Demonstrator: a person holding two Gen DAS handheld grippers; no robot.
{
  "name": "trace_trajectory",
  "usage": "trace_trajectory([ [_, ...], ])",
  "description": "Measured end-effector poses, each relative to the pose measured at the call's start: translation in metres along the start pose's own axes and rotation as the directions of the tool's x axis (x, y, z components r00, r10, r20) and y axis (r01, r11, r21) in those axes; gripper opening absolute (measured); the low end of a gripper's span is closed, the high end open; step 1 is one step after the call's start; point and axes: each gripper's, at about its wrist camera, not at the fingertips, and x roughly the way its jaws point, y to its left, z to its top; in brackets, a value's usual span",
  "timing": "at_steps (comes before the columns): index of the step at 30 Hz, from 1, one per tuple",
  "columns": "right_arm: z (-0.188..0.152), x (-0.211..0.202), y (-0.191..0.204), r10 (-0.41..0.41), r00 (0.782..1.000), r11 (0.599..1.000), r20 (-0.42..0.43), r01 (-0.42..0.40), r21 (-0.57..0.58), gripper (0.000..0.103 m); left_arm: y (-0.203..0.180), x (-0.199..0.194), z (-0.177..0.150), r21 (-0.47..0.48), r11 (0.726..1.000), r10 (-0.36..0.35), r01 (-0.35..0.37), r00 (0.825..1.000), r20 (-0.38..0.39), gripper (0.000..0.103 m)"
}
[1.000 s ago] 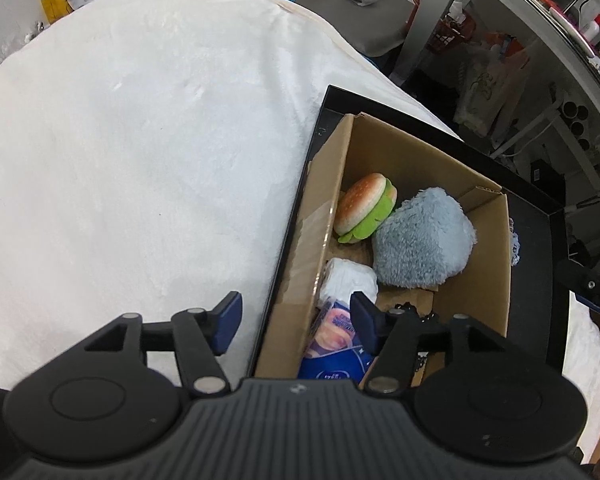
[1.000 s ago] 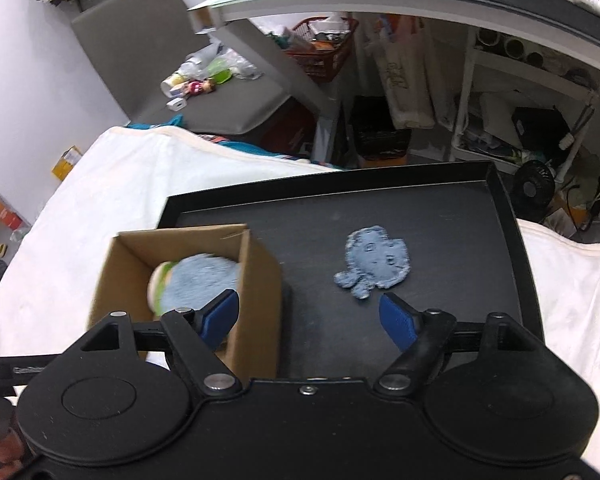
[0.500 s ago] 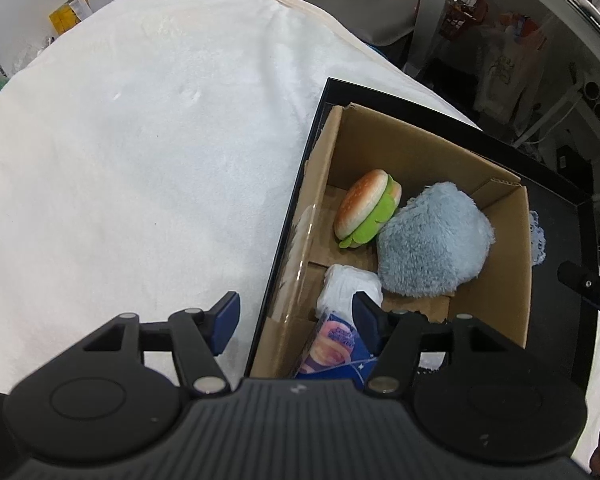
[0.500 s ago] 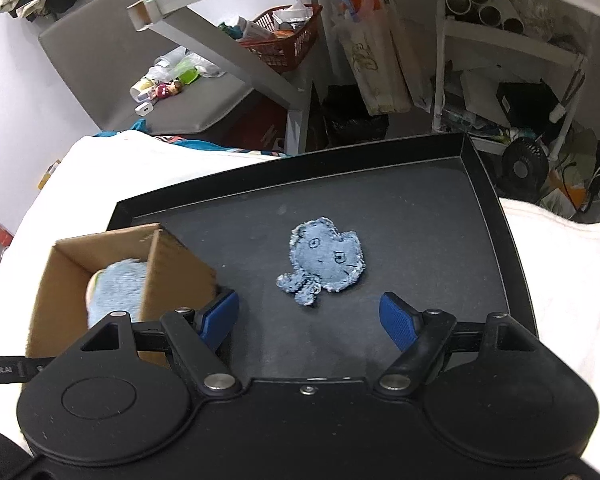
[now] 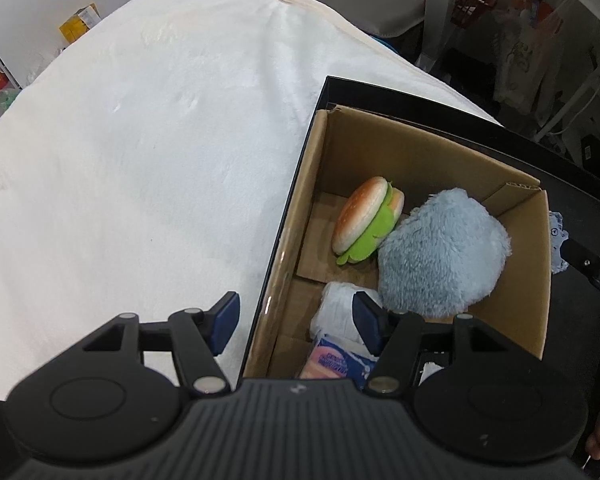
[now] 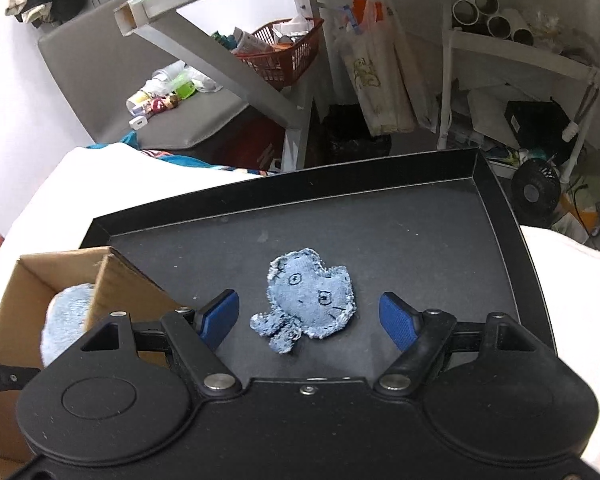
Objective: Organize soft objects
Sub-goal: 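Move the right tool to the blue denim plush and grasp it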
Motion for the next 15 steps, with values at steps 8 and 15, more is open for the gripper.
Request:
trace_trajectory([
  [8, 0.001, 0.016, 0.001, -0.036, 0.999, 0.999, -0.009, 0.036, -0.030, 0.076, -0.010, 0.001, 0.000, 0.020, 0.999, 0.025, -0.025, 1.000, -0.010, 0.061],
  [15, 0.001, 0.030, 0.003, -0.064, 0.998, 0.996, -0.021, 0.063, -0.065, 0.073, -0.015, 0.003, 0.001, 0.028, 0.999, 0.029, -0.028, 0.999, -0.014, 0.061],
])
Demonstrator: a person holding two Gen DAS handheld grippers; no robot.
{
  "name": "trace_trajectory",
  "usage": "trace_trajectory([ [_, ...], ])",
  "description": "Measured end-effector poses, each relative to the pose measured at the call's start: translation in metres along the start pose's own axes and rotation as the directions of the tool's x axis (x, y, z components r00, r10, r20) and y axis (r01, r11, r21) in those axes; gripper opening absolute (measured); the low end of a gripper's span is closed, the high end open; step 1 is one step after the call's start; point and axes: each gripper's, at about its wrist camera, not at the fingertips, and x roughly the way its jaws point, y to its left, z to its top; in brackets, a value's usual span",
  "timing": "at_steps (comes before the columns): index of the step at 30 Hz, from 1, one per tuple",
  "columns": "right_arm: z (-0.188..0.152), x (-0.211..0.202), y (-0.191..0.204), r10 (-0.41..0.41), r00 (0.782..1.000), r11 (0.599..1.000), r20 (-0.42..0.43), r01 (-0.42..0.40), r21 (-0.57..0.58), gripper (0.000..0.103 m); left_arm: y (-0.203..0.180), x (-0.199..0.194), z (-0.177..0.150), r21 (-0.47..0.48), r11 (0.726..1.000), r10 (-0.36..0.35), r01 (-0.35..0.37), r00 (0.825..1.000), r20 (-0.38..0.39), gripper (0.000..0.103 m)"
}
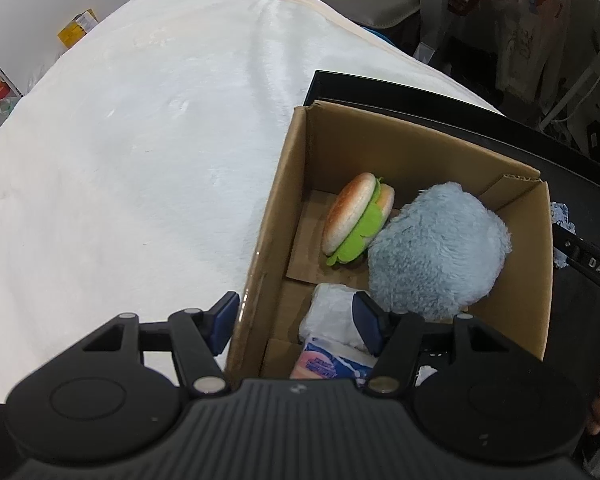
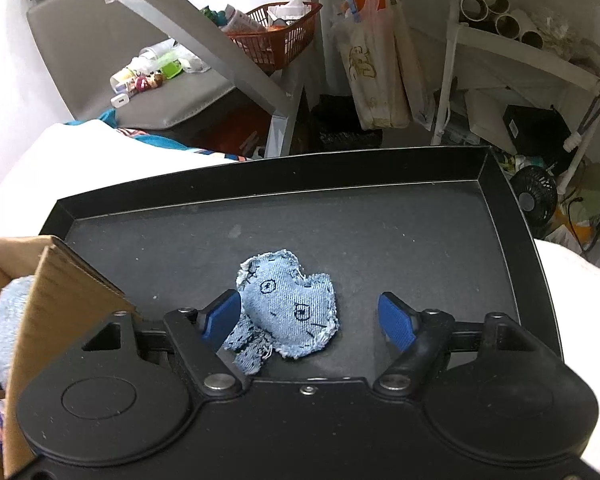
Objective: Organize soft objects
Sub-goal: 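Move the right tool to the blue denim plush and grasp it, then carry the denim plush with the right tool into the box and release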
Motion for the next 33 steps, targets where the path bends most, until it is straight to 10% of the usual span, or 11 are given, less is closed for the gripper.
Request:
trace_trajectory([
  [5, -0.003, 0.002, 0.001, -0.028, 1.000, 0.999, -0.009, 0.028, -0.031, 0.041, -0.002, -0.001, -0.001, 0.008, 1.000, -0.001, 0.001, 1.000, -0.001, 0.061],
  [14, -0.006, -0.015, -0.012, -0.010, 1.000, 1.000, -0.028, 0.011, 0.029, 0.021, 0.005, -0.004, -0.007, -0.012, 0.999, -0.030, 0.030, 0.999, -0.011, 0.061],
  [33, -0.009, -0.082, -0.009, 0.009, 1.000, 0.996, -0.006, -0.008, 0.092, 0.019, 0.032, -0.026, -0.027, -0.059, 0.989, -0.135, 0.135, 0.991, 0.014, 0.061],
])
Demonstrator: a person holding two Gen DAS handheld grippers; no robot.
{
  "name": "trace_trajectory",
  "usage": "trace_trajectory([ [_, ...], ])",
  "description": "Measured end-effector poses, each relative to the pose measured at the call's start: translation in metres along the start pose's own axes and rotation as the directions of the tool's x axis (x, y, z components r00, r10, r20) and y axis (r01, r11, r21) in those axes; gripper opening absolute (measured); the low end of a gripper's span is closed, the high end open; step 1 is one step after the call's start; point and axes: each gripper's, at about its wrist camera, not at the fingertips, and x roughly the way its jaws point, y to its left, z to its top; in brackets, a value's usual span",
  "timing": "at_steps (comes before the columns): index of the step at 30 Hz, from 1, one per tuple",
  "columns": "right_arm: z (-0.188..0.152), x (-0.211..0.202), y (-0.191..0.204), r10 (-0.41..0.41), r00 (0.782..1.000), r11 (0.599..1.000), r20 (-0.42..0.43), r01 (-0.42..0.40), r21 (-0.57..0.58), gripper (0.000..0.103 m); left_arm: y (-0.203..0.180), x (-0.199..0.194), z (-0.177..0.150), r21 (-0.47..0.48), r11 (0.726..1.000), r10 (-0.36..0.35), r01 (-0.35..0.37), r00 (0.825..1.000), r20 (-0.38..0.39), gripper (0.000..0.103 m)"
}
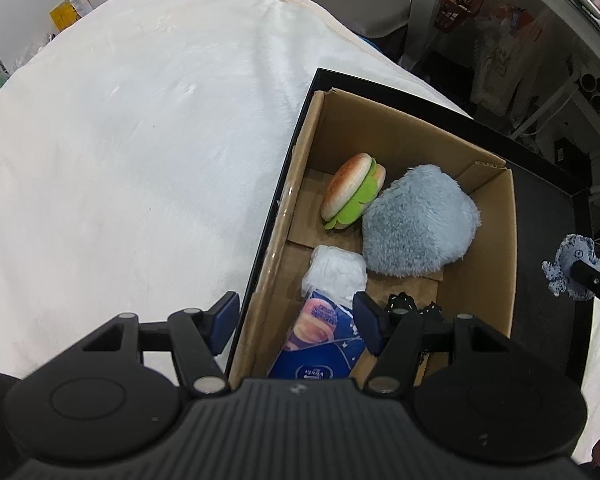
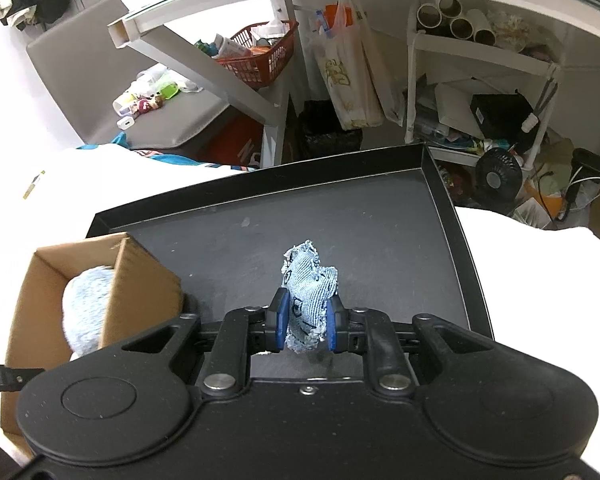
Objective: Organize soft objects
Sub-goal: 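Carry the denim plush with the right tool into the box and release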
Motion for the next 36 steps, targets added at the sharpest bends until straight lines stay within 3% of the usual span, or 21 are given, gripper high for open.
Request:
trace_trajectory([
  [29, -0.001, -0.069, 0.087, 0.031, 0.999, 0.987, 0.038, -0.025, -0.159, 0.019, 0.049, 0.001, -0.016, -0.104, 0.980, -0.168, 0.167, 0.986, 0.003, 0.061],
  [36, -0.006, -0.074, 0.113, 0.030, 0.999, 0.978, 0.027, -0.024, -0.207, 0.019, 0.057, 0.008, -0.021, -0.115, 0.971, -0.212, 0.210, 0.977, -0.005, 0.055],
])
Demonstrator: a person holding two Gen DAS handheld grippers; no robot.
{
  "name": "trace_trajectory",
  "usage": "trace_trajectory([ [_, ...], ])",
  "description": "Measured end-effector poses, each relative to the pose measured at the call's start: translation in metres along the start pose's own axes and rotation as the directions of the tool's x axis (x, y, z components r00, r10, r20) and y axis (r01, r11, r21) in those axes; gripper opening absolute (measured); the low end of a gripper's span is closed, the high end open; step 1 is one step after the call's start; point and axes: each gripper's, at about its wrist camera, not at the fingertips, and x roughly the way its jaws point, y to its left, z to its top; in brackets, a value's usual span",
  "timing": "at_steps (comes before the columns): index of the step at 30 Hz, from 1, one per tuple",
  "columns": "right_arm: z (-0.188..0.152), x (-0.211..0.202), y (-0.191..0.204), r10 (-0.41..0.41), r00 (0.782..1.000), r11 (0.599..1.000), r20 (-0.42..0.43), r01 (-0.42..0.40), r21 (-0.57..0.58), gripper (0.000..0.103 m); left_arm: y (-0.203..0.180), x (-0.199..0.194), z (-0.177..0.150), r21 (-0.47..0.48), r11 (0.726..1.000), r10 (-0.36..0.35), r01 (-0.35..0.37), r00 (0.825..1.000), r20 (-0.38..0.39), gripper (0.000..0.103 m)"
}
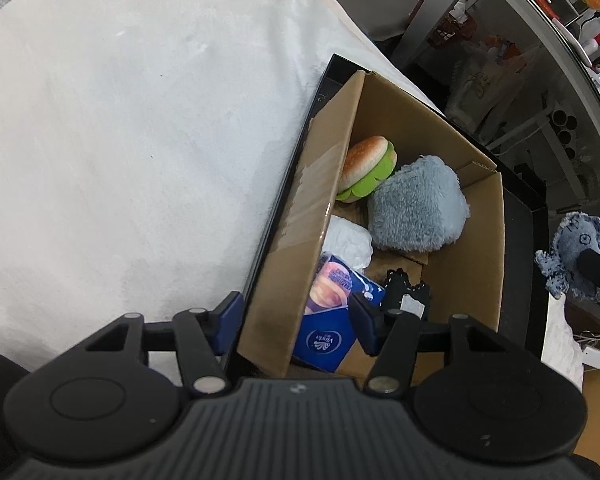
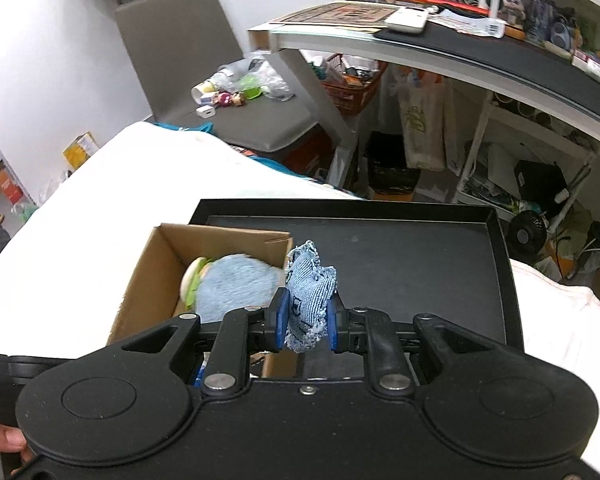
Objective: Organize soft objects
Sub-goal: 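Carry the denim plush with the right tool into the box and release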
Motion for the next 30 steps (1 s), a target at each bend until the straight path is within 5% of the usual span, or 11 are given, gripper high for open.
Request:
trace_trajectory([
  [6, 0.001, 0.000, 0.020, 0.002, 1.000, 0.999, -0.011, -0.003, -0.036, 0.019, 0.005, -0.001, 0.000, -0.007, 1.000, -0.018, 0.018, 1.000, 0.000, 0.035],
  [10, 0.001, -0.001, 0.032, 0.005, 1.000, 0.998, -0.020, -0.006, -0.058, 0.019, 0.010, 0.000, 0.002, -0.022, 0.999, -0.032, 0.032, 0.999, -0.007, 0.030],
  [25, -0.003, 0.004, 0.065, 0.029, 0.997, 0.990, -0.074, -0.038, -0.135, 0.021, 0.022, 0.001, 0.002, -0.060, 0.996, -0.074, 0.073, 0.997, -0.025, 0.027],
  [30, -0.004, 0.005, 0.064, 0.033, 0.994, 0.991, -0.104, -0.046, -0.122, 0.033, 0.024, 0.001, 0.003, -0.062, 0.995, -0.080, 0.078, 0.996, -0.030, 0.027],
])
